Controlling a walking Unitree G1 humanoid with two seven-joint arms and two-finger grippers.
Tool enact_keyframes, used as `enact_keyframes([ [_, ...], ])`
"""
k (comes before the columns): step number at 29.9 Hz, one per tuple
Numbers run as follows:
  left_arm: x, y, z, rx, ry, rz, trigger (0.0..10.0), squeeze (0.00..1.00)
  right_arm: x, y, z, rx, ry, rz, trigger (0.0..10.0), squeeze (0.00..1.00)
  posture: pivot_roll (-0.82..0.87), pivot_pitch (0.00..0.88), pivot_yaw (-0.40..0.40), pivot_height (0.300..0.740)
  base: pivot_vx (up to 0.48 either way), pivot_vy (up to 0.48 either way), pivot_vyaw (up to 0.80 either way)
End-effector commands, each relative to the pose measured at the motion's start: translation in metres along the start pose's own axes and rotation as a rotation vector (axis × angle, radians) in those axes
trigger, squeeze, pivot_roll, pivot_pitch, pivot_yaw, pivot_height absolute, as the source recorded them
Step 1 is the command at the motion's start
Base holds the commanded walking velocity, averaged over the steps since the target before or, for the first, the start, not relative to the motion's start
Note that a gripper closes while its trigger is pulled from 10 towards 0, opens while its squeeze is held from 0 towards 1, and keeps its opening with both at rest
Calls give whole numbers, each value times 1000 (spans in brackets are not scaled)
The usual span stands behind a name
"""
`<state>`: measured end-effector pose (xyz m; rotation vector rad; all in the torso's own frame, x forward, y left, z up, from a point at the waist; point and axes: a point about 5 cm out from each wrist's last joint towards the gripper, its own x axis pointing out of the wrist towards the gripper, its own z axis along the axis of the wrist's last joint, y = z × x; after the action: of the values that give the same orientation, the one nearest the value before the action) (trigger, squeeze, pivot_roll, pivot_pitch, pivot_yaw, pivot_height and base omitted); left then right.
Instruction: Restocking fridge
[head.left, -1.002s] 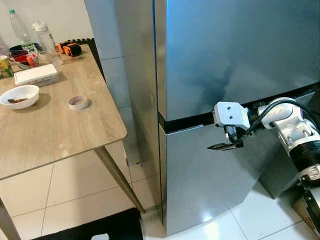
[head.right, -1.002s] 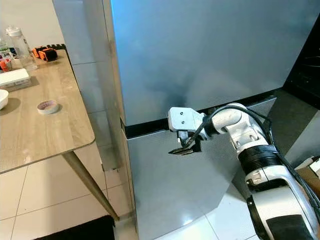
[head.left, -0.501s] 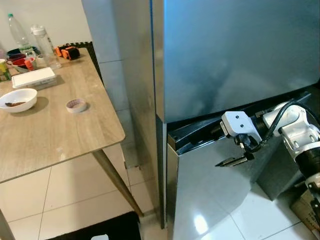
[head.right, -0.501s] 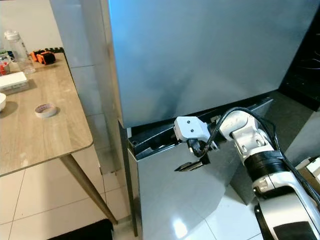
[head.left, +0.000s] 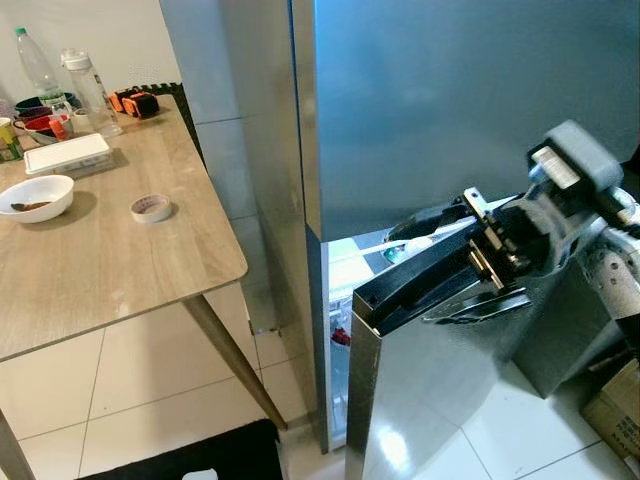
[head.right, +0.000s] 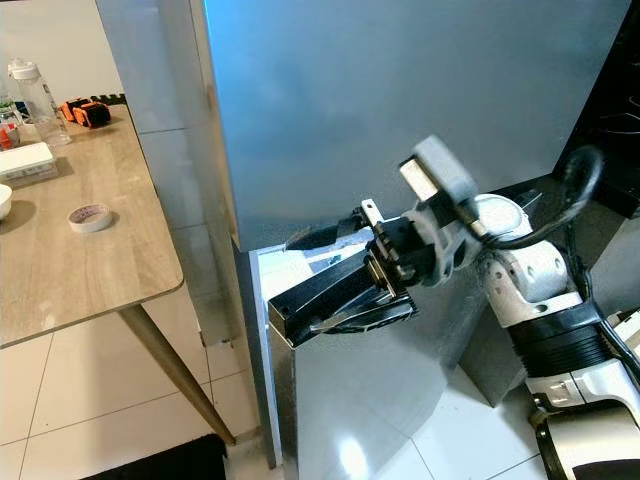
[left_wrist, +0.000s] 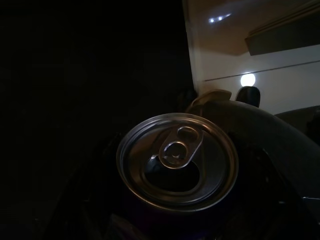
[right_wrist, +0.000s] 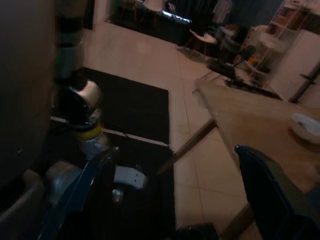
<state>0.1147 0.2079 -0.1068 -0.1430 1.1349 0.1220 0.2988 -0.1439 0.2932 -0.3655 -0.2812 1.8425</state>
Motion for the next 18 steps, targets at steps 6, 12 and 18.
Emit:
enact_keyframes([
  [6,0,-3,-5,-13,15,-3,10000,0,12,-18,8,-119,150,-91,0,0,-85,0,-4,740,0,0,0],
  [12,1,-6,-4,-16,11,-8,10000,0,14,-27,-6,-184,399,-133,0,0,-89,0,-15,740,0,0,0],
  [18,1,-7,-4,-19,11,-9,10000,0,13,-27,-21,-204,577,-110,0,0,-89,0,-16,740,0,0,0],
])
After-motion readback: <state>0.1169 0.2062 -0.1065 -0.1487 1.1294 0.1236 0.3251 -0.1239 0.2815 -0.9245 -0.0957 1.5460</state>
